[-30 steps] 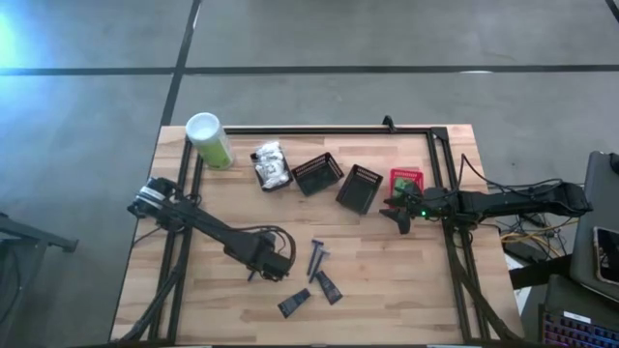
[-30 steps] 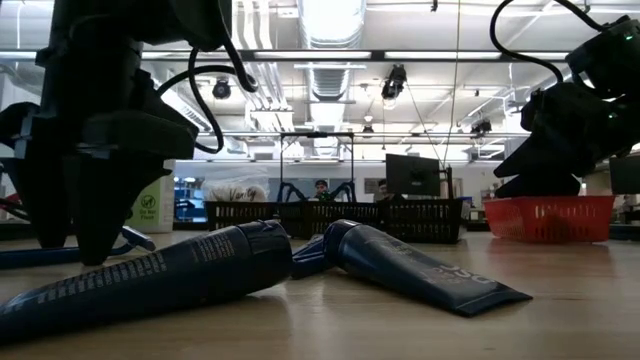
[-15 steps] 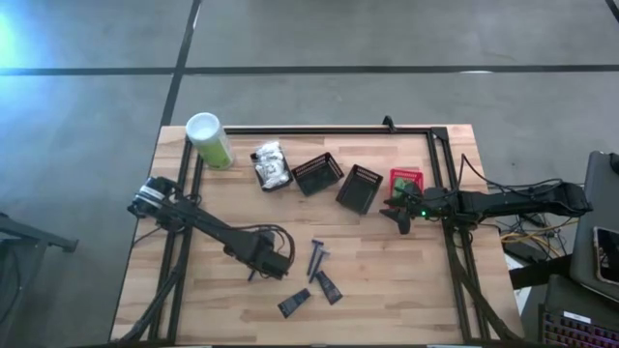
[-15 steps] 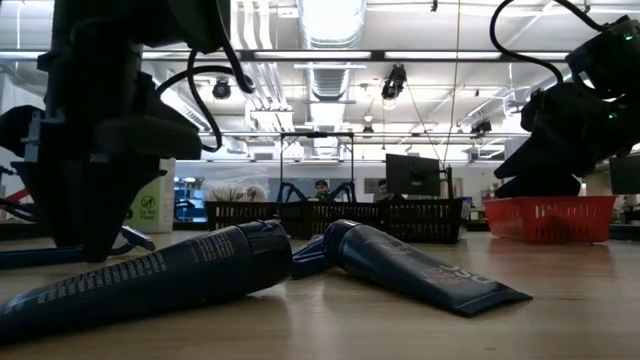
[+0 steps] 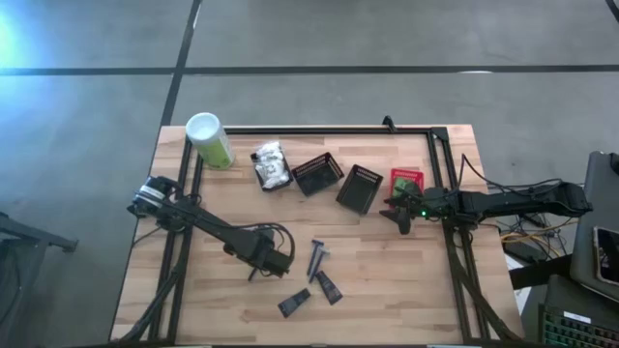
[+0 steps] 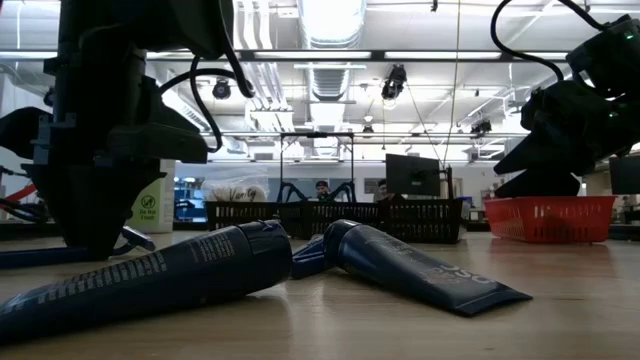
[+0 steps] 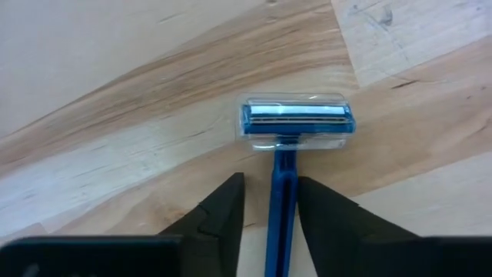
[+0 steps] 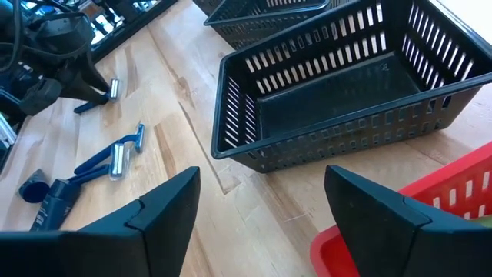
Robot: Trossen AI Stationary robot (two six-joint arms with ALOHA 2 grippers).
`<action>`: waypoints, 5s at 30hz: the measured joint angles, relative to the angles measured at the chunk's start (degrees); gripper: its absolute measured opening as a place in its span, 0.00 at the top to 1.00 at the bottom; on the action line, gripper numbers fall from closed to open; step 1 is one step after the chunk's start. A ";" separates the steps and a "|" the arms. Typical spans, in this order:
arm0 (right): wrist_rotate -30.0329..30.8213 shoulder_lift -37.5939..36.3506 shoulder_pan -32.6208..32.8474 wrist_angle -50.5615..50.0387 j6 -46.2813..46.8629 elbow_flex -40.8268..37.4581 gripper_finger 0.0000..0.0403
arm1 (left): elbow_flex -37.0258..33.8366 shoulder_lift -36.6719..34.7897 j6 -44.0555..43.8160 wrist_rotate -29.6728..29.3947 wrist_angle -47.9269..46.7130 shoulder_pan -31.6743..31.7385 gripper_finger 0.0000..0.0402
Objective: Pick & Place Travel size toiletries
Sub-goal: Put the left razor into the middle black bin, then put the right shave cream into the right black bin
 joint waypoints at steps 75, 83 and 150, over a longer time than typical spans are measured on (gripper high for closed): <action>0.17 0.02 -0.01 -0.20 0.02 0.00 0.38 | 58.92 24.84 66.13 -4.53 -1.54 40.39 0.86; 0.17 0.02 -0.02 -0.20 0.01 0.00 0.42 | 59.60 27.08 70.00 -4.24 -4.41 41.06 0.81; -18.73 -15.49 -3.43 21.05 -29.22 -0.07 0.40 | 59.69 8.83 69.73 9.14 -16.51 41.31 0.59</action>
